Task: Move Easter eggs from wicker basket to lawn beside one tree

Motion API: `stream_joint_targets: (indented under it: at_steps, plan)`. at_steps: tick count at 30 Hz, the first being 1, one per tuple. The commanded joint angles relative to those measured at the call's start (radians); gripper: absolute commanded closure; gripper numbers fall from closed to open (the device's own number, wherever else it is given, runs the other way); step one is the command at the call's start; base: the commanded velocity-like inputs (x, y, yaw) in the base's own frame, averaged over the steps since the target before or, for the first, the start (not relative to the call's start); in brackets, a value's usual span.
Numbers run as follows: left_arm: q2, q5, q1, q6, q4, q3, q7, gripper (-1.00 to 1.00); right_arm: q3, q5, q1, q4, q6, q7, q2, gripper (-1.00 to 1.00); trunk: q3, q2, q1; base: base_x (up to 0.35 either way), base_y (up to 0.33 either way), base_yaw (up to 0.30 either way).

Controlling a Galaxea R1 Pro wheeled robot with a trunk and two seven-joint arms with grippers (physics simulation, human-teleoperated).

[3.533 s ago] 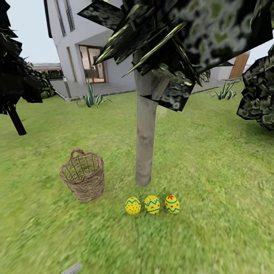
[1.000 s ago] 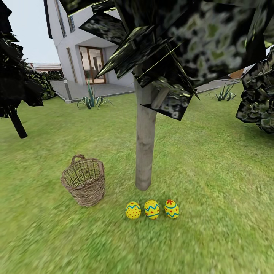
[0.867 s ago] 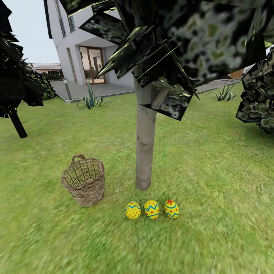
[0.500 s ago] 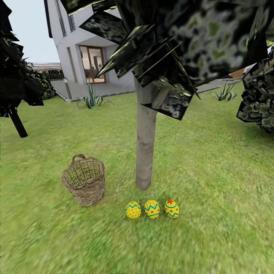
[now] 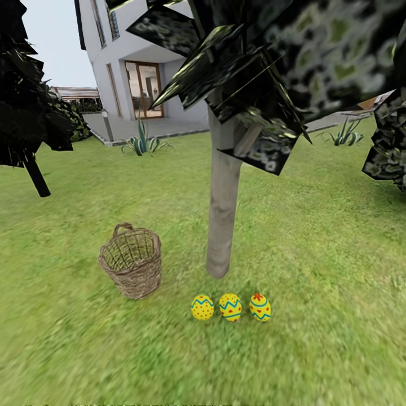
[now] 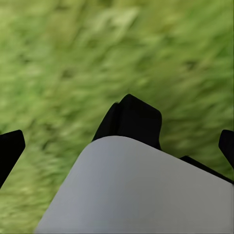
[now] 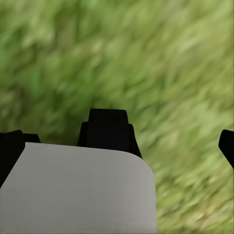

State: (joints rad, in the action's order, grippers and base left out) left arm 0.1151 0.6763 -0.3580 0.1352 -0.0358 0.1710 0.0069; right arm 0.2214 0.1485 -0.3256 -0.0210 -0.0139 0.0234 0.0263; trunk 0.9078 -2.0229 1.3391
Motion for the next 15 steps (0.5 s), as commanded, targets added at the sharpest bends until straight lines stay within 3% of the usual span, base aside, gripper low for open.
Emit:
stream_joint_targets:
  at_steps: [1, 6, 15]
  plan:
    - [0.000, 0.009, -0.001, 0.003, -0.001, 0.008, 0.001, -1.00, 0.009, 0.011, -0.001, -0.002, -0.001, 0.001, 0.000, -1.00, 0.002, 0.000, 0.000, 0.000, 0.000, 0.101]
    - [0.000, 0.009, -0.001, 0.003, -0.001, 0.008, 0.001, -1.00, 0.009, 0.012, -0.001, -0.002, -0.001, 0.001, 0.000, -1.00, 0.010, 0.000, 0.000, 0.000, 0.000, 0.096]
    - [0.000, 0.009, -0.001, 0.003, -0.001, 0.008, 0.001, -1.00, 0.009, 0.013, 0.000, -0.001, -0.001, 0.001, 0.006, -1.00, 0.012, 0.000, 0.000, 0.000, 0.000, 0.011]
